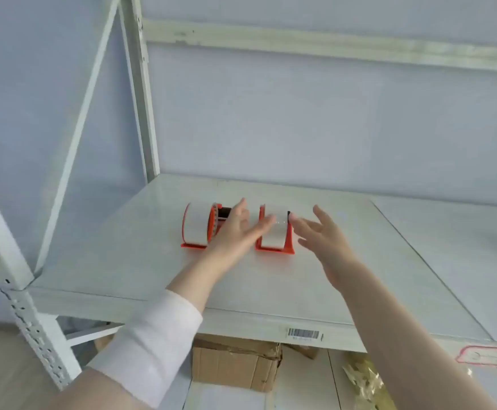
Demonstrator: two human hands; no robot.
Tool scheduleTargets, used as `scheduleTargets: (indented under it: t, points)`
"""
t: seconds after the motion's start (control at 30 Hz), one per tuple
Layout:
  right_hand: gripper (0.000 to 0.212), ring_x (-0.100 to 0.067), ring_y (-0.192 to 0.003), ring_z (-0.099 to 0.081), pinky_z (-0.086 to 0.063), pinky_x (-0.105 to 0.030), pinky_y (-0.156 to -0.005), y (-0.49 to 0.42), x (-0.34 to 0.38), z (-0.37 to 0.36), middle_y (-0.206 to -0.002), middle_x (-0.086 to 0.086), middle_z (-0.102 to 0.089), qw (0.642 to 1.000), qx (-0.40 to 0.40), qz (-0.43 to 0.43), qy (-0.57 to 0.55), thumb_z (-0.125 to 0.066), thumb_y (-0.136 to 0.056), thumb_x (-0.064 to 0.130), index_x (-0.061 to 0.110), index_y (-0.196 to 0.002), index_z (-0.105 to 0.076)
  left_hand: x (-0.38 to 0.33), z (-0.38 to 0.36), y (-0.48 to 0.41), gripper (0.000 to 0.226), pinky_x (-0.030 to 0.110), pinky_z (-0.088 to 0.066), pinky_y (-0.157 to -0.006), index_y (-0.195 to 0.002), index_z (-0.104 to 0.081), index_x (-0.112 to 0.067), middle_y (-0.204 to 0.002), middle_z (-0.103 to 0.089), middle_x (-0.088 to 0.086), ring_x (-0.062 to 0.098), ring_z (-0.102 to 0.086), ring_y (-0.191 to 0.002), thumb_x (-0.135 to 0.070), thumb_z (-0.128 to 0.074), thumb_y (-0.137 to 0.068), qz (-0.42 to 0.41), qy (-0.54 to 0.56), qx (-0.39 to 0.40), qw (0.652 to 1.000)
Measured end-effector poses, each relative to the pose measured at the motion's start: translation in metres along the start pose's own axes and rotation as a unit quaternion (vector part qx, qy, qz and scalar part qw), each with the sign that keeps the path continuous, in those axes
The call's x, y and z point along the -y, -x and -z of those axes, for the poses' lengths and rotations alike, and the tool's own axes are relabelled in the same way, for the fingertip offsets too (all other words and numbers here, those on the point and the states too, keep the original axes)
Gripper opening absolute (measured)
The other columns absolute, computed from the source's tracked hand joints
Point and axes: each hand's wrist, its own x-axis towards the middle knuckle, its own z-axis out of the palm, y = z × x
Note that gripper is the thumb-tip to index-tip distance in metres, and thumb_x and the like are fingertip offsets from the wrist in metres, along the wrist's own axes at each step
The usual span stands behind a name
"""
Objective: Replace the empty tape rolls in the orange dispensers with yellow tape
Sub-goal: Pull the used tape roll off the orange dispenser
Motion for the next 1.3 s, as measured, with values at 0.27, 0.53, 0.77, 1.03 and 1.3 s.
scheduleTargets:
  t: [0.27,0.53,0.77,1.03,1.3]
  points:
    - [0.064,-0.009,-0.093,-0.062,-0.046,-0.005,-0.065,-0.036,-0.039,-0.025,-0.11,-0.002,-0.064,0.996,0.003,0.033,0.083,-0.066,-0.082,0.018,0.018,-0.138,-0.035,0.032,-0.009,-0.047,0.115,0.006,-0.011,-0.099,-0.148,0.001,-0.014,-0.158,-0.008,0.003,0.004,-0.01,-0.139,-0.028,-0.079,-0.068,0.027,-0.126,0.074,0.989]
    - [0.015,0.016,-0.064,-0.06,-0.044,-0.004,-0.062,-0.049,-0.043,-0.021,-0.08,0.016,-0.064,0.988,0.053,0.057,0.135,-0.063,-0.085,0.016,0.031,-0.082,-0.06,0.043,-0.016,-0.061,0.087,0.04,-0.048,-0.098,-0.129,-0.042,-0.026,-0.122,-0.063,-0.001,0.013,-0.06,-0.111,-0.04,-0.078,-0.051,-0.011,-0.132,0.081,0.988]
    - [0.031,-0.029,-0.088,-0.071,-0.054,-0.047,-0.085,-0.061,-0.003,-0.013,-0.094,-0.016,-0.074,0.99,0.074,0.06,0.108,-0.055,-0.089,0.031,0.003,-0.093,-0.068,0.04,-0.023,-0.052,0.07,0.031,-0.044,-0.098,-0.127,-0.047,-0.028,-0.125,-0.061,-0.003,0.014,-0.057,-0.116,-0.03,-0.079,-0.064,-0.037,-0.163,0.09,0.982]
    - [0.027,-0.031,-0.085,-0.072,-0.055,-0.048,-0.083,-0.067,0.007,-0.015,-0.089,-0.017,-0.075,0.994,0.08,0.04,0.064,-0.053,-0.091,0.024,0.003,-0.085,-0.069,0.039,-0.025,-0.052,0.075,0.038,-0.043,-0.104,-0.13,-0.044,-0.03,-0.128,-0.061,-0.005,0.013,-0.055,-0.12,-0.042,-0.073,-0.061,-0.041,-0.142,0.091,0.985]
    - [0.028,-0.014,-0.056,-0.069,-0.057,-0.03,-0.055,-0.081,0.034,-0.015,-0.062,0.001,-0.073,0.999,0.021,0.039,-0.031,-0.05,-0.092,0.025,0.002,-0.09,-0.066,0.058,-0.024,-0.049,0.122,0.041,-0.028,-0.116,-0.148,0.002,-0.025,-0.156,-0.023,-0.003,0.012,-0.027,-0.142,-0.041,-0.08,-0.059,-0.002,-0.178,0.113,0.978]
